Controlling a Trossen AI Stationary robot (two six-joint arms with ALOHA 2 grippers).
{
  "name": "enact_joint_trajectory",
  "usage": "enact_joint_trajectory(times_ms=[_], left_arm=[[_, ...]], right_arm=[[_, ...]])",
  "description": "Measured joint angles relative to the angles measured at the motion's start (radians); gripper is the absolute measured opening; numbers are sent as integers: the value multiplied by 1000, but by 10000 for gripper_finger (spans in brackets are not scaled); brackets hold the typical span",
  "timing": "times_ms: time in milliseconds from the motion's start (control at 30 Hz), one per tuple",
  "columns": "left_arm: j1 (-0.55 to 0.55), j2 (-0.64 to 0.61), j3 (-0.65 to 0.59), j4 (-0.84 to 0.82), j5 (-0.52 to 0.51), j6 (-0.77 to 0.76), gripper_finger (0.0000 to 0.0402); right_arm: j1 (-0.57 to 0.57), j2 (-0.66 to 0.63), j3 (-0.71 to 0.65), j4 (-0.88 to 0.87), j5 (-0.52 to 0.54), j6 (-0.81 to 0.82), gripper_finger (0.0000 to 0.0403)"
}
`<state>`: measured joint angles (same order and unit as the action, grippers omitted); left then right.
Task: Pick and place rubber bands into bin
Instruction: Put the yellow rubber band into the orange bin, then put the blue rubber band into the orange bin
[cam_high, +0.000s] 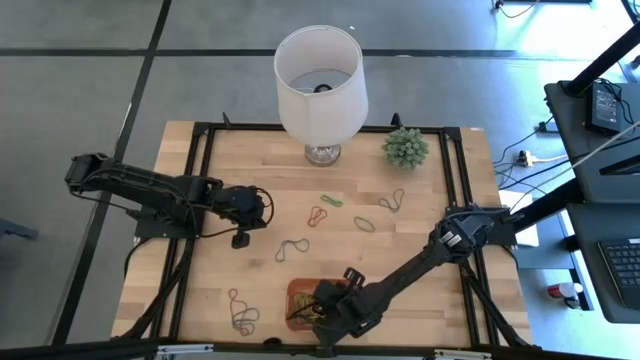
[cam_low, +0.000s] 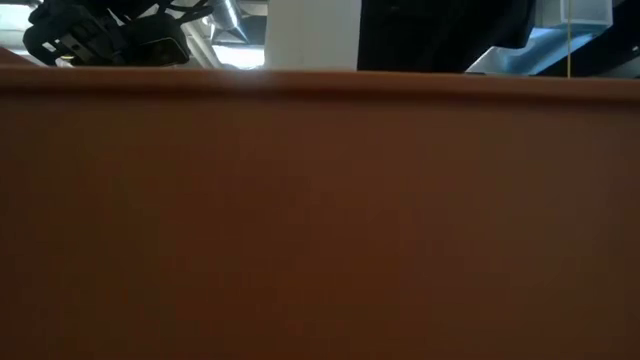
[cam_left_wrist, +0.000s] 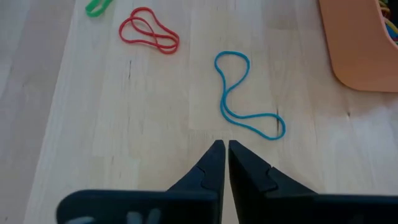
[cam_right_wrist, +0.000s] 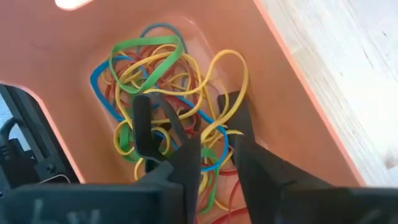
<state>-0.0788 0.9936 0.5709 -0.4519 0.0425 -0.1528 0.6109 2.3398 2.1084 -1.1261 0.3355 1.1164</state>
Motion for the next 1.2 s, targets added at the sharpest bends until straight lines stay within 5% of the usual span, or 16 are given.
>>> enact_joint_trajectory(times_ms=[200,367,567,767,967,1200], left_arm=[[0,0,0,0,-1,6,18],[0,0,0,0,-1,10,17],[0,0,0,12,-6,26,17],[0,0,0,40,-5,16,17],[0,0,0,94,-9,10,17],[-19,14,21,84,-32,4,16]], right_arm=[[-3,0,31,-82,-18,9,150],[-4,-1,111,-297,-17,56,149],[-14,-2,145,-444,-9,-5,114],[-25,-12,131,-442,131,-64,37],[-24,-182,-127,-411,213,12,8],[0,-519,-678,28,207,-6,3]])
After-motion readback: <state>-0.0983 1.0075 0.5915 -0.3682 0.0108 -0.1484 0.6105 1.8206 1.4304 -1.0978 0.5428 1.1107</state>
